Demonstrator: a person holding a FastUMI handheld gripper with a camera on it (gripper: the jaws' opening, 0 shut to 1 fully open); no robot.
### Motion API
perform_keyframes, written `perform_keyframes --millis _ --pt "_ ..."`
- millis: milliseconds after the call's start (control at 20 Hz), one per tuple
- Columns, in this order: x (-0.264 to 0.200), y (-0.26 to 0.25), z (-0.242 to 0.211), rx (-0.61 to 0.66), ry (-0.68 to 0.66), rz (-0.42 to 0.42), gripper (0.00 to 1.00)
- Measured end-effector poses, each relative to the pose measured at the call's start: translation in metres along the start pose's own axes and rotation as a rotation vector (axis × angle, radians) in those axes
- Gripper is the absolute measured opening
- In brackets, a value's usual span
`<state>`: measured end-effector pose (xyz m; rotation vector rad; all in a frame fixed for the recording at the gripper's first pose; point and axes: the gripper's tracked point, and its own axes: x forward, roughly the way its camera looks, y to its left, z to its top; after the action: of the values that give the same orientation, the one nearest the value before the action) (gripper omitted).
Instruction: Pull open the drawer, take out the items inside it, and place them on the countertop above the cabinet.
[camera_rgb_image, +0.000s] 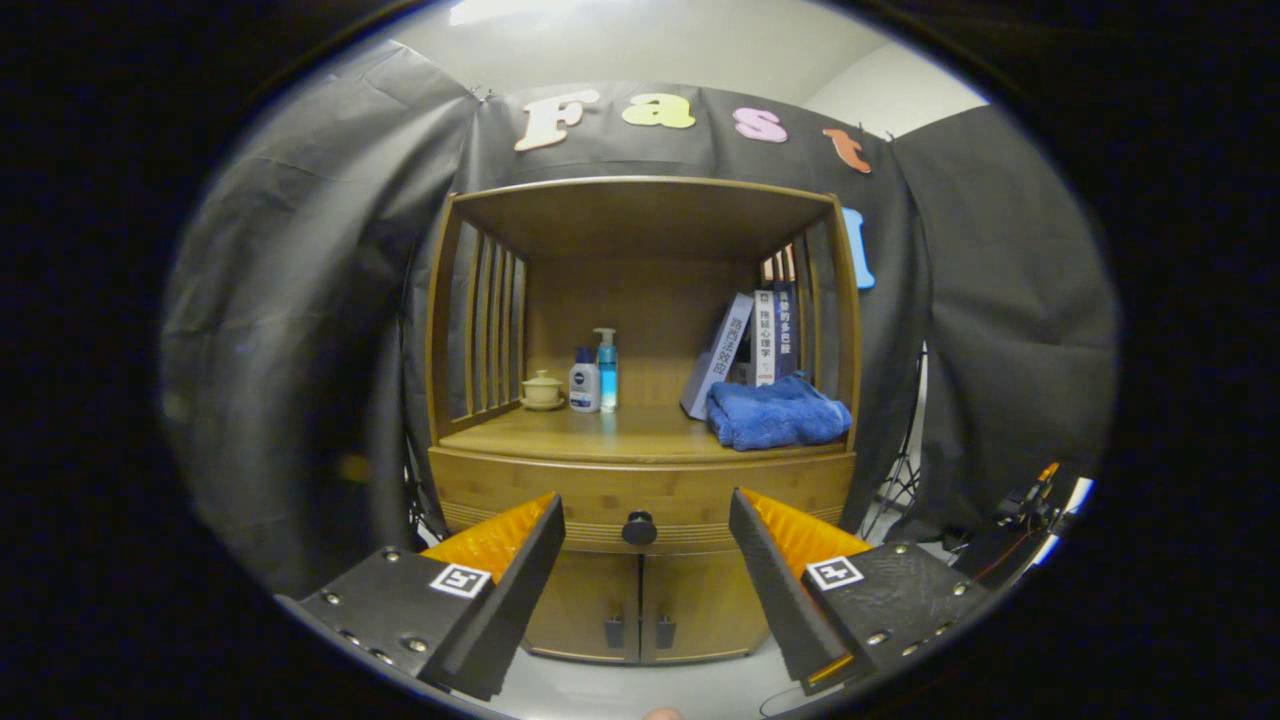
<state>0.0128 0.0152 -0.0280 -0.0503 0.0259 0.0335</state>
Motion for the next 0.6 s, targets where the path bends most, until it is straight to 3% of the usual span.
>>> perform_keyframes --millis 400,600 --pt "0.009 0.004 -0.01 0.014 -0.02 0.01 0.99" --pt "0.042 0.0 -0.064 -0.011 -0.007 -0.021 0.98"
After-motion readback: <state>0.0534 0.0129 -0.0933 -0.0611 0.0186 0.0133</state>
